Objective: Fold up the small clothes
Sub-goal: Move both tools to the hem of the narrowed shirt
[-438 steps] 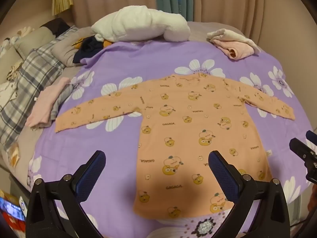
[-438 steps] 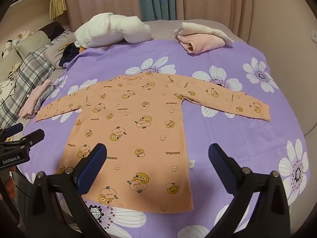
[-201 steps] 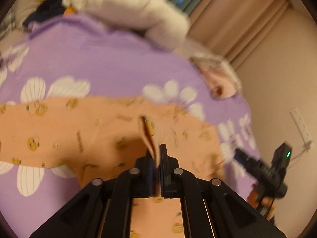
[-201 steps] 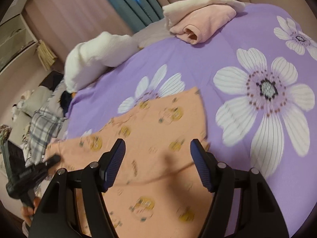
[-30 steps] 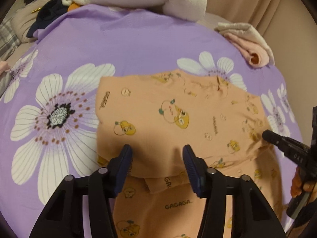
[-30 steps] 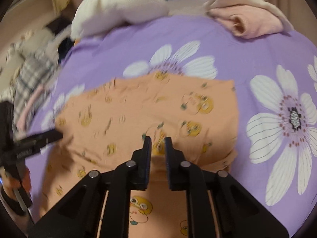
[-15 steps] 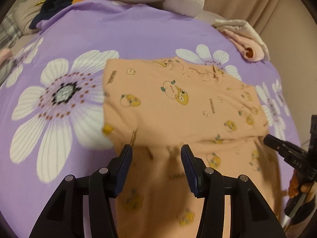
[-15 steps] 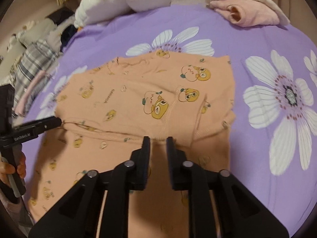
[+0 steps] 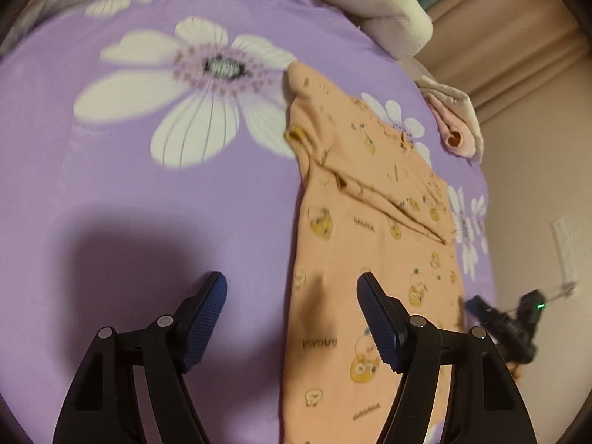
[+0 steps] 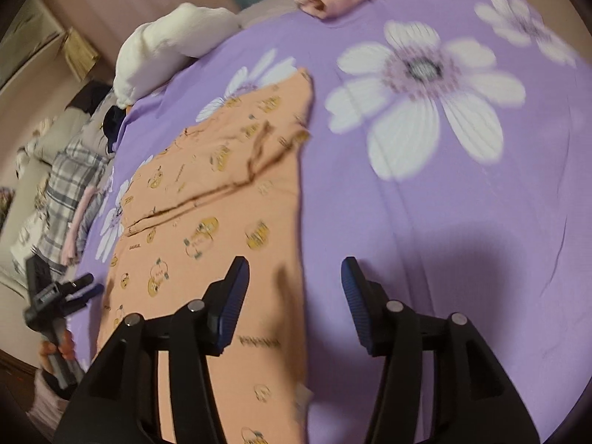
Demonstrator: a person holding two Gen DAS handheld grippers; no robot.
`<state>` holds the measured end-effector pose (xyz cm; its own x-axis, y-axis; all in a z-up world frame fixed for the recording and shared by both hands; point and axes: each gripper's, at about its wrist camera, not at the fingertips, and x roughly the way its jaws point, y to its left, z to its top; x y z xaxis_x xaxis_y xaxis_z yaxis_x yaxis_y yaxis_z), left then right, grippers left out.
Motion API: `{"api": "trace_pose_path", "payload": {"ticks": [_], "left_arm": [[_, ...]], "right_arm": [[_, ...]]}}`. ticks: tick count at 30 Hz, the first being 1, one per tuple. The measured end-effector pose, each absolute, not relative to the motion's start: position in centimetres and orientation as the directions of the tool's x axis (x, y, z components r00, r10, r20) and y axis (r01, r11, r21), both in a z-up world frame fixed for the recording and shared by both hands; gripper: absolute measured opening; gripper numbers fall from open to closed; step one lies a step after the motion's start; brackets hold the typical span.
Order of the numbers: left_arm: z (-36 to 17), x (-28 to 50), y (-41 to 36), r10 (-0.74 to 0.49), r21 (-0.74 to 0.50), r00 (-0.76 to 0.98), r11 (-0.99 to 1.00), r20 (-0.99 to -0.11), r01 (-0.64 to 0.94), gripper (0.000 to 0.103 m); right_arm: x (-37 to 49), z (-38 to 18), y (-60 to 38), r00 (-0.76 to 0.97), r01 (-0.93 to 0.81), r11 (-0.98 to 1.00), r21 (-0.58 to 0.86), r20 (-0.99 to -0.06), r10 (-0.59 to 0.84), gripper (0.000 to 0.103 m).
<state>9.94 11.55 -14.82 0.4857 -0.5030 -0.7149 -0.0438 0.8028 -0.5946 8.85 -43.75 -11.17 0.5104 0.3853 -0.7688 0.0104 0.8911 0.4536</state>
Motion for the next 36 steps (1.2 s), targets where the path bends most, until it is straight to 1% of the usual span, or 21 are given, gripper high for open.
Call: {"api": "trace_pose_path", "payload": {"ticks": [2, 3, 6, 10, 12, 17, 18, 25, 32, 33, 34, 36], "left_arm": [[-14.8, 9.9, 11.0, -0.525, -0.613, 0.490, 0.790, -0.696, -0.024, 0.071], [-14.8, 10.2, 10.6, -0.568, -0.646, 0.476, 0.764, -0.672, 0.000, 0.071], [-15.0, 11.1, 9.0, -0.629, -0.687, 0.438, 0.726, -0.642, 0.036, 0.071], [-15.2, 11.4, 7.7, -0.660, -0.704, 0.416, 0.707, -0.625, 0.064, 0.071], [-15.1, 10.9, 7.3, -0.682, -0.715, 0.396, 0.694, -0.615, 0.086, 0.071], [-15.2, 8.7, 7.4, -0.682, -0.699, 0.375, 0.706, -0.628, 0.115, 0.070], [-15.3, 8.3, 7.4, -0.684, -0.700, 0.373, 0.704, -0.627, 0.115, 0.068], [-15.9, 5.1, 7.9, -0.733, -0.751, 0.341, 0.652, -0.589, 0.104, 0.061], [-16.2, 2.9, 7.8, -0.759, -0.775, 0.312, 0.624, -0.572, 0.098, 0.059], [-16.2, 2.7, 7.8, -0.761, -0.776, 0.308, 0.622, -0.571, 0.099, 0.056], [-16.2, 2.5, 7.7, -0.760, -0.775, 0.306, 0.624, -0.573, 0.100, 0.046], [-16.6, 2.4, 7.7, -0.761, -0.775, 0.295, 0.625, -0.578, 0.092, 0.037]], "right_arm": [[8.7, -12.1, -43.9, 0.490, 0.014, 0.866, 0.501, -0.758, 0.430, 0.053], [8.8, -12.3, -43.9, 0.487, 0.012, 0.858, 0.514, -0.752, 0.444, 0.053], [9.1, -12.9, -43.1, 0.474, -0.015, 0.820, 0.572, -0.718, 0.510, 0.053], [9.3, -13.2, -41.9, 0.446, -0.039, 0.798, 0.602, -0.704, 0.553, 0.053], [8.9, -13.2, -41.8, 0.433, -0.049, 0.784, 0.619, -0.695, 0.575, 0.051], [6.9, -13.6, -41.9, 0.395, -0.074, 0.756, 0.650, -0.677, 0.621, 0.049], [6.3, -13.6, -41.9, 0.390, -0.078, 0.748, 0.659, -0.671, 0.631, 0.049], [3.0, -13.9, -41.8, 0.350, -0.093, 0.710, 0.698, -0.645, 0.680, 0.048], [0.3, -14.1, -41.4, 0.319, -0.099, 0.688, 0.719, -0.632, 0.706, 0.047], [0.1, -14.1, -41.3, 0.316, -0.100, 0.686, 0.721, -0.631, 0.709, 0.047], [-0.2, -14.2, -41.4, 0.311, -0.102, 0.684, 0.722, -0.630, 0.712, 0.047], [-0.6, -14.3, -41.0, 0.306, -0.107, 0.680, 0.726, -0.627, 0.717, 0.047]]}}
